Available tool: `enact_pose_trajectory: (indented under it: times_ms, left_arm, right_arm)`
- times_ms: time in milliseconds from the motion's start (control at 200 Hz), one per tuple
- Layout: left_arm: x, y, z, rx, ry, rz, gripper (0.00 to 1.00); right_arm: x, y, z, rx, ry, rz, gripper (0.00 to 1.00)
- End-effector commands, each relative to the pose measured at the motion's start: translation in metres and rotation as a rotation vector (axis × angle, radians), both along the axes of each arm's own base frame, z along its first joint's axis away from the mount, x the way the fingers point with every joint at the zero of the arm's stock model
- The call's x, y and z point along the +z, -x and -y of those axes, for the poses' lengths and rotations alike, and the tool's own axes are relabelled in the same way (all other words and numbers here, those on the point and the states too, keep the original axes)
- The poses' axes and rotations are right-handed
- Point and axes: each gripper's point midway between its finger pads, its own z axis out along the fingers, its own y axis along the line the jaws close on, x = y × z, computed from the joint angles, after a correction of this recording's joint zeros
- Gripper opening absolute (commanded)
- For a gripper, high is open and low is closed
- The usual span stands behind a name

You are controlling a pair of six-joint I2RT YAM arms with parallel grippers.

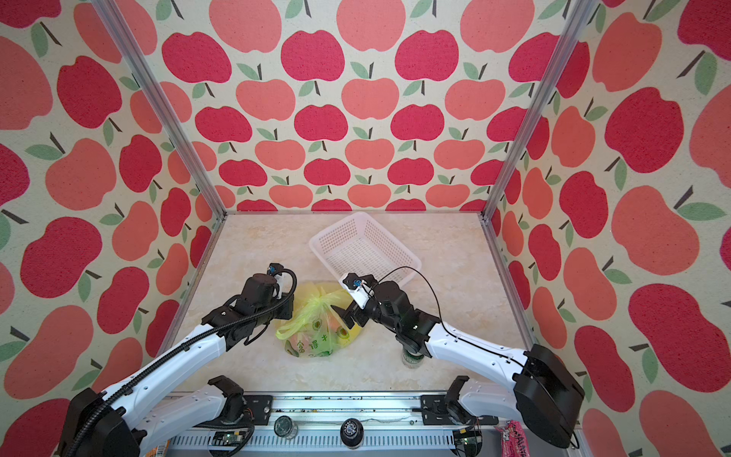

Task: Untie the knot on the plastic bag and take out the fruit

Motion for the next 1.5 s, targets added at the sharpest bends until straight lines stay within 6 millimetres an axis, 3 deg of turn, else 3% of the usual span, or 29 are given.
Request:
enact_pose_trajectory:
  times_ms: [0,205,450,655,770,921,1026,1271,1496]
  left_arm:
    - [0.036,-0.026,-0.014,0.048,0.003,0.100,0.00]
    - [0.053,-0.035,-0.027,0.089,0.042,0.151,0.00]
    - [0.046,-0.028,-0.027,0.084,0.059,0.138,0.00]
    - [0.044,-0.023,-0.028,0.087,0.072,0.134,0.00]
    - [0.045,-0.021,-0.029,0.092,0.074,0.139,0.00]
    - [0.044,-0.019,-0.038,0.135,0.063,0.144,0.00]
    - [0.044,-0.015,-0.053,0.196,0.061,0.158,0.00]
    - [0.050,0.000,-0.101,0.382,0.125,0.207,0.00]
    - [0.051,0.016,-0.137,0.526,0.198,0.247,0.00]
  right_arm:
    - [-0.007,-0.009,-0.003,-0.026,0.039,-0.006,0.94]
    - [-0.027,-0.016,-0.027,0.014,0.096,-0.072,0.92]
    - [-0.046,-0.015,-0.068,0.121,0.127,-0.207,0.90]
    - [-0.054,-0.026,-0.083,0.105,0.141,-0.244,0.88]
    - [-0.060,-0.033,-0.086,0.077,0.157,-0.246,0.75]
    - [-0.055,-0.039,-0.079,0.030,0.137,-0.210,0.29]
    - [-0.046,-0.040,-0.071,0.006,0.096,-0.169,0.12]
    - [-0.032,-0.040,-0.055,-0.039,0.020,-0.098,0.00]
    - [-0.026,-0.049,-0.038,-0.122,-0.034,-0.060,0.00]
